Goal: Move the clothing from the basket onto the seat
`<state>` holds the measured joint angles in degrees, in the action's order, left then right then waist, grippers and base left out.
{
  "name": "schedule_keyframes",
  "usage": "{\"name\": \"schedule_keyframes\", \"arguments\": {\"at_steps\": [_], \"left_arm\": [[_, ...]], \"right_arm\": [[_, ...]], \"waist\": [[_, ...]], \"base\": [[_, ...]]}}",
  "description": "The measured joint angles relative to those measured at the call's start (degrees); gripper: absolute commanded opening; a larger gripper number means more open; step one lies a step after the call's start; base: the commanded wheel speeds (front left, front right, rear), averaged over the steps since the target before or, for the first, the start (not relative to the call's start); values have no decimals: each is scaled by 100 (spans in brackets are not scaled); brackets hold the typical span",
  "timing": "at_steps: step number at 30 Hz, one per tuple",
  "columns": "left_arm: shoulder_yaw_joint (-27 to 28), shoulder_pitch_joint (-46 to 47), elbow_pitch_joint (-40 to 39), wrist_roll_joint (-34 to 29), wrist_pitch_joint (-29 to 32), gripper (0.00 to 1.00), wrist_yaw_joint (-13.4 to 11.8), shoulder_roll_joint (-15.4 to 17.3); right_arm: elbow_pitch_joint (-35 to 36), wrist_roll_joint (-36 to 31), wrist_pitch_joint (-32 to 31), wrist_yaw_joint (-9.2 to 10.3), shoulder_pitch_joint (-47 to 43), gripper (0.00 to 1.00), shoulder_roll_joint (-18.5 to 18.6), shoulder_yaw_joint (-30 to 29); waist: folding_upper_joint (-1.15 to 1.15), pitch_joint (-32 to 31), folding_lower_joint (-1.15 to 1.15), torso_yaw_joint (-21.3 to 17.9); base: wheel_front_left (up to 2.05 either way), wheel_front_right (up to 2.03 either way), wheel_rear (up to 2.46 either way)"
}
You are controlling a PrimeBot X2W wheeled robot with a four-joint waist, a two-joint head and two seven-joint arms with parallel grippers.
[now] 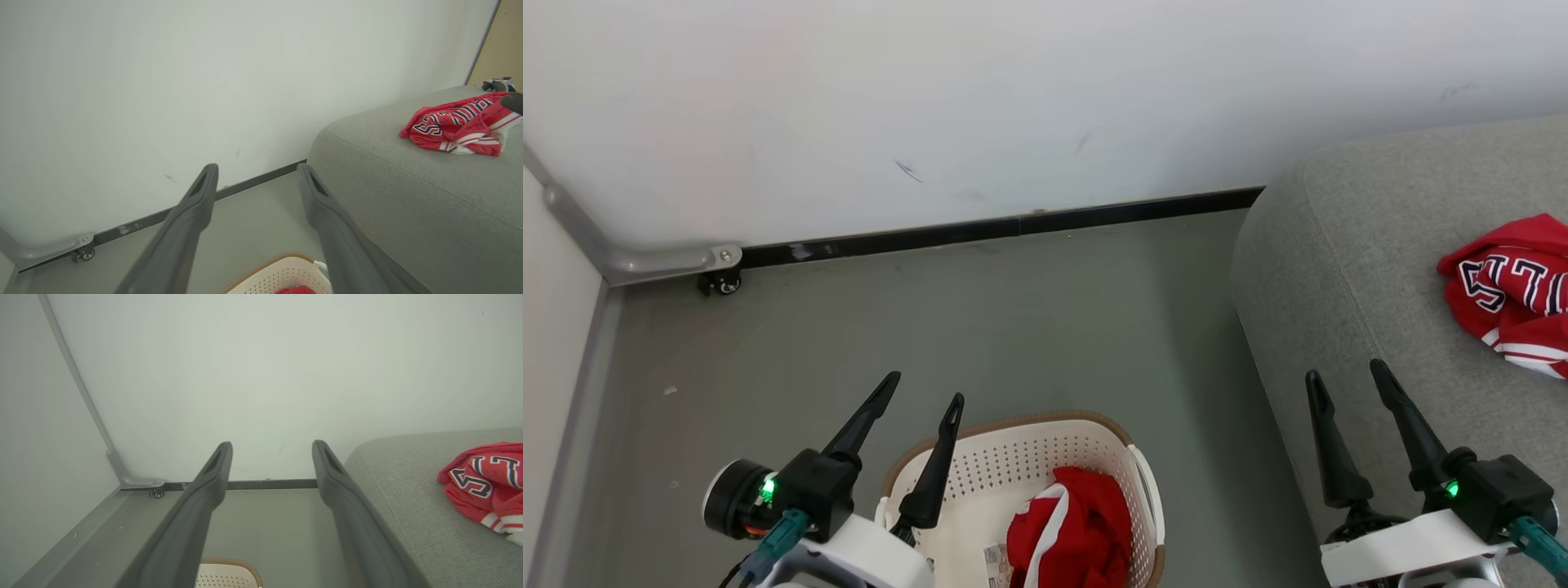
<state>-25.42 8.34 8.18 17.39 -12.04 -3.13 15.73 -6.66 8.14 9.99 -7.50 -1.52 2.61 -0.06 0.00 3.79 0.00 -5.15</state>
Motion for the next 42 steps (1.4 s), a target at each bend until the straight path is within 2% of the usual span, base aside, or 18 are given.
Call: {"name": "schedule_keyframes", "arguments": {"at_steps": [31, 42], "left_arm": [[-567, 1249, 1092, -411, 396, 100, 465, -221], [-616, 1569, 1625, -554, 394, 100, 515, -216]], "right_arm": [[511, 34, 82, 0, 435, 100, -18, -237], [612, 180, 194, 0, 776, 100, -19, -185]], "waist": [[0, 1363, 0, -686], [0, 1960, 0, -1005]], "base": [[0, 0, 0], [0, 0, 0]]}}
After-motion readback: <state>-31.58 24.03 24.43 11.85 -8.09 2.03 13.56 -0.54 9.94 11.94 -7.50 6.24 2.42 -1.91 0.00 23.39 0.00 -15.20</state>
